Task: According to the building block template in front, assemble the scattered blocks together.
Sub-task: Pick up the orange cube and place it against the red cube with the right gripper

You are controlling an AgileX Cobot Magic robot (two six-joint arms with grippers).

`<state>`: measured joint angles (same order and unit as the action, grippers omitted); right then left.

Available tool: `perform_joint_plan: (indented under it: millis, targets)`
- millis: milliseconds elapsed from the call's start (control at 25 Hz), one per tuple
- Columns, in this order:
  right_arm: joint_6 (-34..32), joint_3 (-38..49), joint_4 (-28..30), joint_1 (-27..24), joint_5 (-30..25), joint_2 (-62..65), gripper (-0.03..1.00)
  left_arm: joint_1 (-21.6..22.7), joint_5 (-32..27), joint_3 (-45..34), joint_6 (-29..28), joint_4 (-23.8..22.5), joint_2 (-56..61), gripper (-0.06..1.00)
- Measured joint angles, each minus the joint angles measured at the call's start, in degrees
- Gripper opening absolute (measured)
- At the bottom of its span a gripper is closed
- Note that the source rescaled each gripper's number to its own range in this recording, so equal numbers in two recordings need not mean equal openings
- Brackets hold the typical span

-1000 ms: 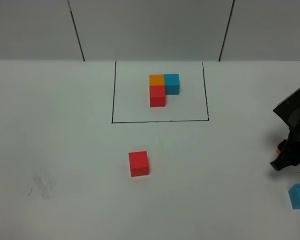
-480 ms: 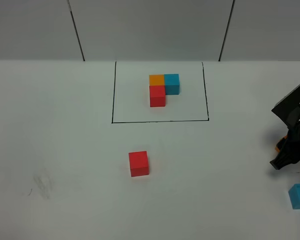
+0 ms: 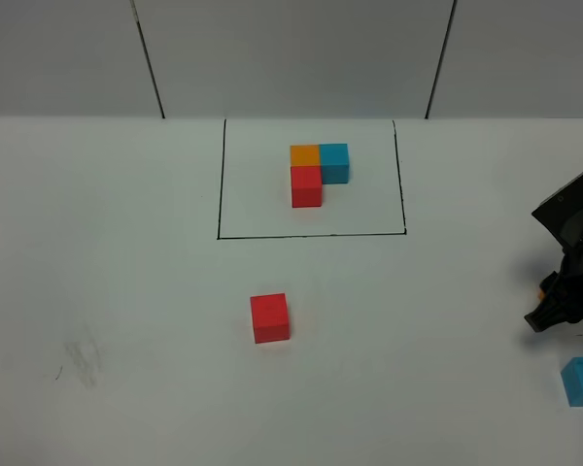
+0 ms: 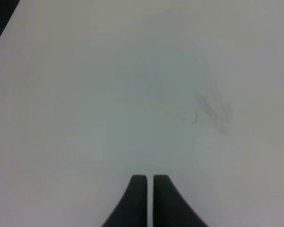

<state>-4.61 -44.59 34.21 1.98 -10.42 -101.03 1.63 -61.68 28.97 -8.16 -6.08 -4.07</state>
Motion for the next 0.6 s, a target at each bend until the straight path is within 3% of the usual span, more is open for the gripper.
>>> perform_joint_plan:
  millis: [280,600]
  targets:
    - [1.28,0.06,-3.21,0.87,-6.67,9.07,0.48,0.00,0.00,0.00,0.00,0.00,0.00,0.00]
    - [5.10,-1.75,-7.64,5.31,-14.10,21.28,0.48,0.00,0.00,0.00,0.00,0.00,0.00,0.00]
